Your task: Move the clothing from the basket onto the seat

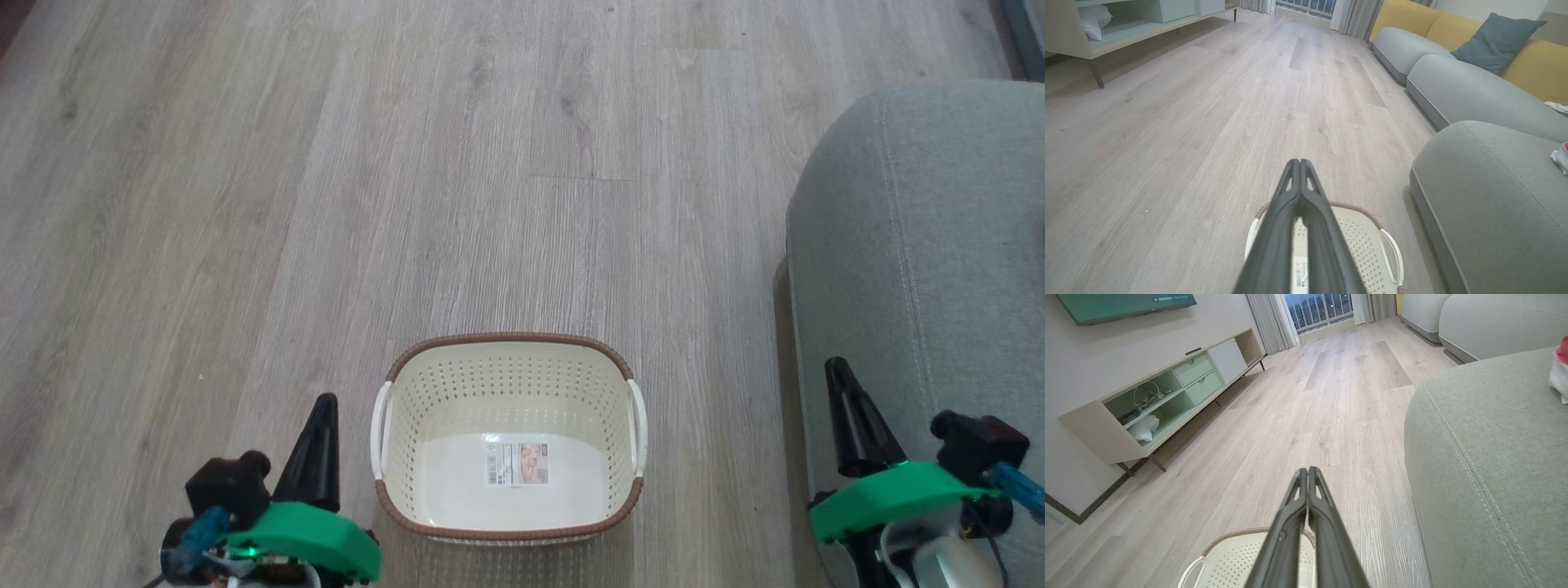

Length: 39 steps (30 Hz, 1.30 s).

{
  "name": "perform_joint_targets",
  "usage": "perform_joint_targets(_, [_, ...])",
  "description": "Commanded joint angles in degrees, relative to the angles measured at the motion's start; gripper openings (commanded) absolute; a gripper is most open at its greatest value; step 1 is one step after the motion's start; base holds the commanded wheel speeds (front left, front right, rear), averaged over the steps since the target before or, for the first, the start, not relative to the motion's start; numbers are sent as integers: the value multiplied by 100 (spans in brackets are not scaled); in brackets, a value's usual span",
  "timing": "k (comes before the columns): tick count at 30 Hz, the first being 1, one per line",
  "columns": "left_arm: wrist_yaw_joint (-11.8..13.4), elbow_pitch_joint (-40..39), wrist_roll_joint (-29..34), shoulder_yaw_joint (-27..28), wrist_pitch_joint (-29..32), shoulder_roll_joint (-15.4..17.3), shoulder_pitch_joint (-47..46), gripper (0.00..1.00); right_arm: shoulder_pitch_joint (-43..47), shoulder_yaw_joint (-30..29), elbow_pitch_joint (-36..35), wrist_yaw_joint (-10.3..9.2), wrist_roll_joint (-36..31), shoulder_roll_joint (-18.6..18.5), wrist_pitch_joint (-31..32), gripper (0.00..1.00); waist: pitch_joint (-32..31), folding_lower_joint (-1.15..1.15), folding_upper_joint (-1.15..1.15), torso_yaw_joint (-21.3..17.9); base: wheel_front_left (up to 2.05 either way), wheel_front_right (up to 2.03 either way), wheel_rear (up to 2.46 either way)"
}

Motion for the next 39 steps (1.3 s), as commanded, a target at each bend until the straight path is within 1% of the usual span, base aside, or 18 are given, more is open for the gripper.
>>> perform_joint_targets(1, [-45,-154,-181,63,27,28,-241,0,-222,-51,-181,0,161,9,40,0,-5,0,0,-10,0,0,0])
perform_joint_targets(39, [-389,58,-2621,400,540,130,-435,0,-331,-297,-157,0,2279,122,654,0,-113,0,0,-240,0,0,0])
